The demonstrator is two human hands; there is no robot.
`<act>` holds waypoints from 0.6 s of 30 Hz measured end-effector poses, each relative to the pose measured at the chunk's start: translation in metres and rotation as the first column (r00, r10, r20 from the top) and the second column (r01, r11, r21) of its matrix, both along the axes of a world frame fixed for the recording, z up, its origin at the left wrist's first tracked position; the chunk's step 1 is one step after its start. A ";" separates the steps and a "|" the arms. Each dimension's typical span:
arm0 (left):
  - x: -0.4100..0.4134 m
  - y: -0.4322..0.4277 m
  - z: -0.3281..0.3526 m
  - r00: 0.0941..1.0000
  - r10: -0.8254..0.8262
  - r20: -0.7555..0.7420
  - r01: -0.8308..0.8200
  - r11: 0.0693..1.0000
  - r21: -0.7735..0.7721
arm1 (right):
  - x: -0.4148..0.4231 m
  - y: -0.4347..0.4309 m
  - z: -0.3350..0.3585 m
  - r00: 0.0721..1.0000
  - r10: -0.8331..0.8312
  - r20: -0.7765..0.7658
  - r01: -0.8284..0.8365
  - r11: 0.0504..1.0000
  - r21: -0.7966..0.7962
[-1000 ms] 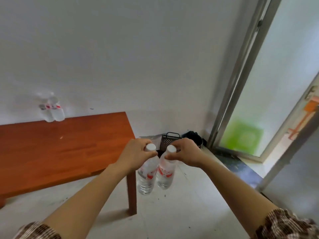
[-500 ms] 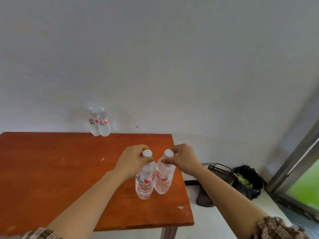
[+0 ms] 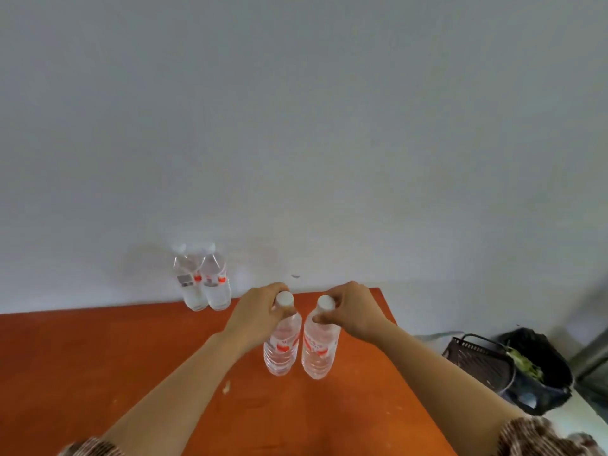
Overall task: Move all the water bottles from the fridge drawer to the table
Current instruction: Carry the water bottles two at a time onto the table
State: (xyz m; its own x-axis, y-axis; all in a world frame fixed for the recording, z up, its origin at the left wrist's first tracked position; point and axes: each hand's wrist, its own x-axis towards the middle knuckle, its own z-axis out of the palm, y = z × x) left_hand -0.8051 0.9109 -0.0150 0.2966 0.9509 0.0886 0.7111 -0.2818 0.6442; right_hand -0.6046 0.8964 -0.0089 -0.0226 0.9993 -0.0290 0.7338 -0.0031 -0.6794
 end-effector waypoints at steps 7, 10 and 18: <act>-0.041 0.098 -0.015 0.995 0.096 -0.009 -0.096 0.995 0.035 | -0.050 0.099 -0.020 0.991 -0.130 0.024 0.130 0.991 -0.032; -0.053 0.128 -0.022 0.993 0.108 -0.045 -0.107 0.994 0.034 | -0.065 0.131 -0.029 0.984 -0.178 0.001 0.178 0.983 -0.048; -0.069 0.189 -0.046 0.972 0.225 -0.064 -0.220 0.973 0.075 | -0.100 0.196 -0.041 0.959 -0.284 0.000 0.283 0.956 -0.076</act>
